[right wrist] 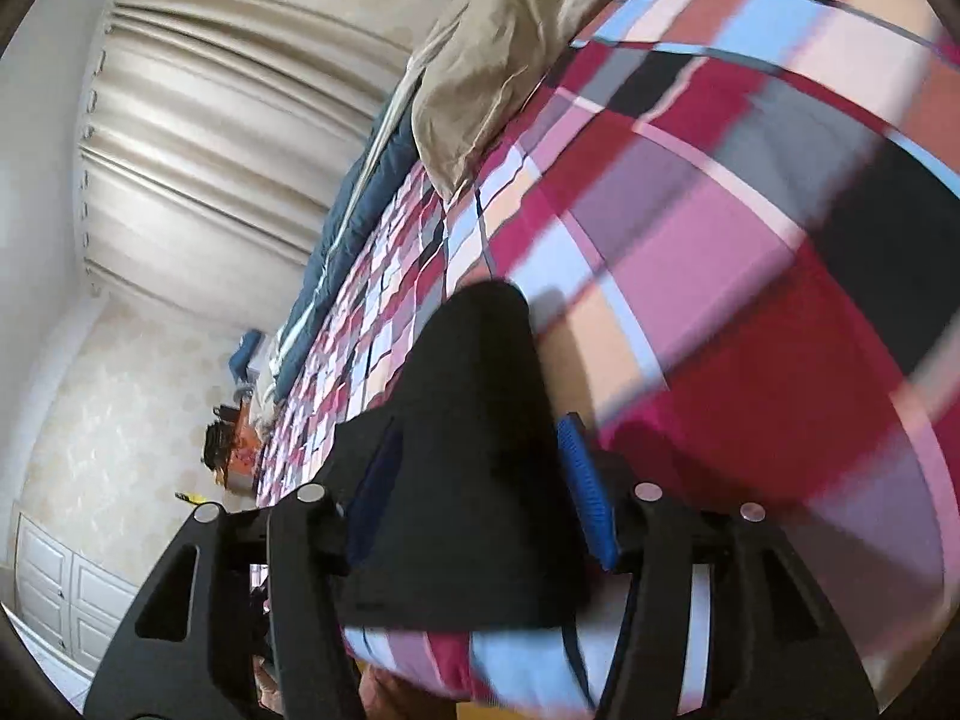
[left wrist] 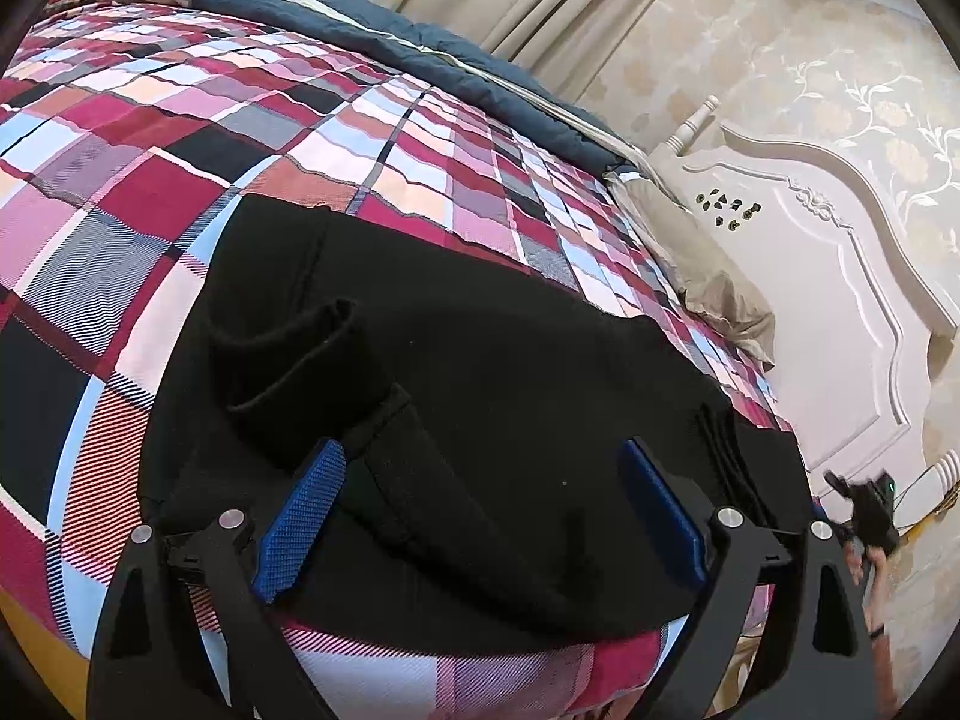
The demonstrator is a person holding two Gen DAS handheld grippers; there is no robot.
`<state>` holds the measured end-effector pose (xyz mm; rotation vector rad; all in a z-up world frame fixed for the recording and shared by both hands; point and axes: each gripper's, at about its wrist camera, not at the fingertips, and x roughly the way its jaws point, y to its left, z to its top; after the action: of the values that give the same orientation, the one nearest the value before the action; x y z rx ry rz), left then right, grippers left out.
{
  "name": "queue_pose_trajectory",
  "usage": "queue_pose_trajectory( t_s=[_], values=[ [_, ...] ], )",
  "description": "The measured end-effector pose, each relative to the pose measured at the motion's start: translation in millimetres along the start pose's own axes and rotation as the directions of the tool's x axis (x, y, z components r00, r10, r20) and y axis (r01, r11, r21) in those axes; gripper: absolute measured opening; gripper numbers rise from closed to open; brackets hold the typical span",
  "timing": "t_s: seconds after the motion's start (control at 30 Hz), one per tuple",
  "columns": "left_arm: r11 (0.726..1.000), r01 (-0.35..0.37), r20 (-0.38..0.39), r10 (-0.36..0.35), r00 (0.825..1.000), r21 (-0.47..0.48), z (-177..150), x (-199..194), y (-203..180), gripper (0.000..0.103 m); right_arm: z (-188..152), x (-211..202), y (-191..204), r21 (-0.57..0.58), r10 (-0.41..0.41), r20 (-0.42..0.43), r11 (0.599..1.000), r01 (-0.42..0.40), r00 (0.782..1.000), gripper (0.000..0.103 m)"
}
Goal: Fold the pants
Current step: 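Release the garment with the right gripper while the left gripper grasps the folded edge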
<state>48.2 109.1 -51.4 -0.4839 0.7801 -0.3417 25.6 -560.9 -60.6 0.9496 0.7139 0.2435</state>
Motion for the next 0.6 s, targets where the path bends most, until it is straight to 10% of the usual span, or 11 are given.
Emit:
queue_pose_trajectory(
  t_s=[0.6],
  values=[
    [1.0, 0.009, 0.0, -0.009, 1.0, 0.021, -1, -1, 0, 0.092, 35, 55, -11, 0.016, -0.057, -0.12, 0.998, 0.059, 0.991, 0.03]
  ],
)
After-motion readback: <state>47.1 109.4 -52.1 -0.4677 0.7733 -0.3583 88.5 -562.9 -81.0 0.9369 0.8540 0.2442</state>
